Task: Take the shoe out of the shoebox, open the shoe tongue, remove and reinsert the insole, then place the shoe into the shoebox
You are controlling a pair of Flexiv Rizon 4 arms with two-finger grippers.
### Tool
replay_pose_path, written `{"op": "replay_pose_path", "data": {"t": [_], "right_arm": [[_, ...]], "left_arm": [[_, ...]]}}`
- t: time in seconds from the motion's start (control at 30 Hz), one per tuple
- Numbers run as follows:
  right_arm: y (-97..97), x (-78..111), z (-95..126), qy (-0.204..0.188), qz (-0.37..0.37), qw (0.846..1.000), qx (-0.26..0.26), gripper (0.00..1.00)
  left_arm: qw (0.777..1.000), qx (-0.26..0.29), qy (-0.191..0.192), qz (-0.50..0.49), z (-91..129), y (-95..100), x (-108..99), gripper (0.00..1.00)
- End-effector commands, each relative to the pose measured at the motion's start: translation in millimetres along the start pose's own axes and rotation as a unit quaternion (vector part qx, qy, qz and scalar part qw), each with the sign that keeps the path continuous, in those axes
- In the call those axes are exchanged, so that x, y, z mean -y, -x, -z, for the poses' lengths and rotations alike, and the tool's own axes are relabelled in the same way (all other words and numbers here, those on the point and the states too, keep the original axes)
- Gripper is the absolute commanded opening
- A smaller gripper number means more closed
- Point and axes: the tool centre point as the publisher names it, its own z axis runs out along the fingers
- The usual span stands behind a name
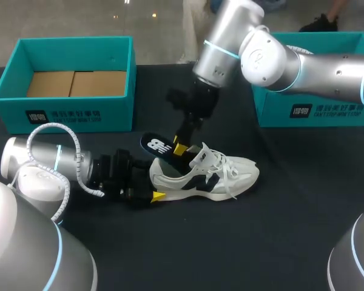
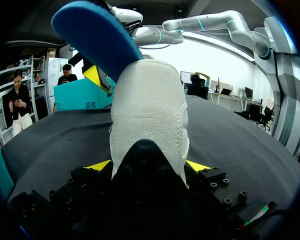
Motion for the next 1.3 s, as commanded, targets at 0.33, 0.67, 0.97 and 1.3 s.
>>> {"op": "replay_pose_path", "data": {"t": [0.33,0.67,0.97,1.3], "right_arm": [[-5.2,1.9,1.1,0.011,0.004,1.000,0.012,0.00],[-5.5,-13.2,19.3,0.017,0.021,0.999,0.041,0.00],[-1.2,-42.4,55.6,0.030,0.039,0.994,0.095,0.00],[-2.0,-77.0,101.1,0.063,0.056,0.984,0.157,0.00]], "left_arm": [[1.000,0.000,0.001,0.000,-3.8,0.4,-4.7,0.00],[1.000,0.000,0.001,0.000,-3.8,0.4,-4.7,0.00],[1.000,0.000,0.001,0.000,-3.8,0.4,-4.7,0.00],[1.000,0.000,0.001,0.000,-3.8,0.4,-4.7,0.00]]}}
